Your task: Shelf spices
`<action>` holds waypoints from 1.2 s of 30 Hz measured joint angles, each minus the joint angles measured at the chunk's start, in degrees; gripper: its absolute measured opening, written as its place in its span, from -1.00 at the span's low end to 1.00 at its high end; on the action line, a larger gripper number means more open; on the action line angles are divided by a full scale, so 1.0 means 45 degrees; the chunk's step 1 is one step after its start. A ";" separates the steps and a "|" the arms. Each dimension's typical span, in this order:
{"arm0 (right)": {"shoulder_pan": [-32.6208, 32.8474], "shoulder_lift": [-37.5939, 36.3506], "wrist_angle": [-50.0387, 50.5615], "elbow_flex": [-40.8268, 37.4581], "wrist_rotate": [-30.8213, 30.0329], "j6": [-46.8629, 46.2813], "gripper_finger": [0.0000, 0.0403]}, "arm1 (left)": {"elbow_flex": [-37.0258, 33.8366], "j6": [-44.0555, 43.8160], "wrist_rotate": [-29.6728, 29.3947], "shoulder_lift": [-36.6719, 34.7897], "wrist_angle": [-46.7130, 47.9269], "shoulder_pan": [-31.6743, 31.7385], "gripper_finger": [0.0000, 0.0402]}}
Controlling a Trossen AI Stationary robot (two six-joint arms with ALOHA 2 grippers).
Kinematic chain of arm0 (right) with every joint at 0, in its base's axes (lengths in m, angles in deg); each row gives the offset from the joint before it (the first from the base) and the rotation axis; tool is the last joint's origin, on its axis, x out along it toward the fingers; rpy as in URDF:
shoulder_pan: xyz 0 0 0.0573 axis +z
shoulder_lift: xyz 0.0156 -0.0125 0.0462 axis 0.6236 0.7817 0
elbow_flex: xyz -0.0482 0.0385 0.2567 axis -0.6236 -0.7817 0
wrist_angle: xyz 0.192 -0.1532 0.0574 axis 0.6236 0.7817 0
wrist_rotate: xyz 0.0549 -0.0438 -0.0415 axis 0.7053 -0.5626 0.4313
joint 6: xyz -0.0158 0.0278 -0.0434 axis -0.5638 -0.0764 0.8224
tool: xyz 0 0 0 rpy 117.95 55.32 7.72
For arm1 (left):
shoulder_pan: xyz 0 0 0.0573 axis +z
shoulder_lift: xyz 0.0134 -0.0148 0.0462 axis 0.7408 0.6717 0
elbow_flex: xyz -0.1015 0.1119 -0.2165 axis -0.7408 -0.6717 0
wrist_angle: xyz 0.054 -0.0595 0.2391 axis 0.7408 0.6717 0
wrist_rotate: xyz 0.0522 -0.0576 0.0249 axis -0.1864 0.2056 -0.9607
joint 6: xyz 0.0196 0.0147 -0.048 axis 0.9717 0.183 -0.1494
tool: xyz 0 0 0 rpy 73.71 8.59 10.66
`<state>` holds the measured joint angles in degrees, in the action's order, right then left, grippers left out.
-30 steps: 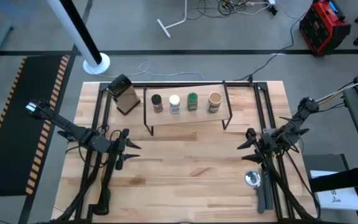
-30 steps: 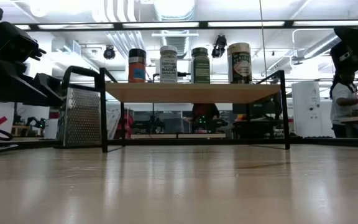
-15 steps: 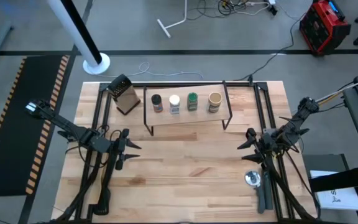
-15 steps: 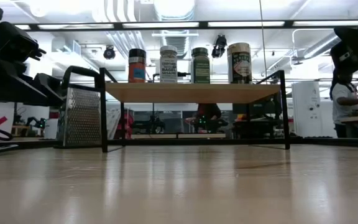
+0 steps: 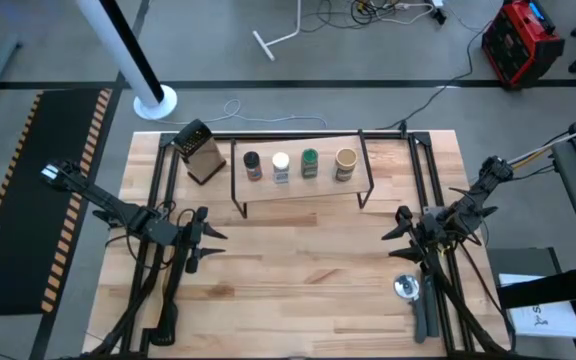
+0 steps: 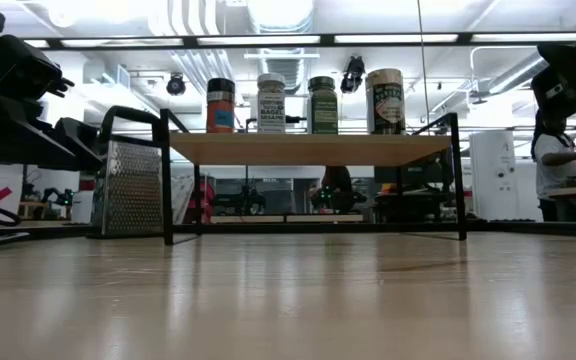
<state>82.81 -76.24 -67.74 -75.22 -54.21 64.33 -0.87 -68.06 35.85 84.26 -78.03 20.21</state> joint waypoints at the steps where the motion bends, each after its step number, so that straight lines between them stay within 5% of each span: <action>1: 0.0000 0.0000 0.0002 0.0001 -0.0002 0.0000 -0.01 | -0.0002 0.0000 0.0001 0.0000 0.0003 0.0000 -0.22; 21: 0.0000 0.0000 -0.0119 -0.0002 -0.0011 -0.0015 -0.01 | 0.0002 0.0002 0.0006 0.0000 0.0000 0.0005 -0.33; 36: 0.0000 0.0000 -0.0242 -0.0004 -0.0022 -0.0034 -0.01 | 0.0002 0.0079 0.0010 0.0000 -0.0146 0.0005 -0.22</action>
<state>82.81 -76.24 -68.83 -75.24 -54.31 64.18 -0.86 -67.70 35.90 84.26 -78.69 20.23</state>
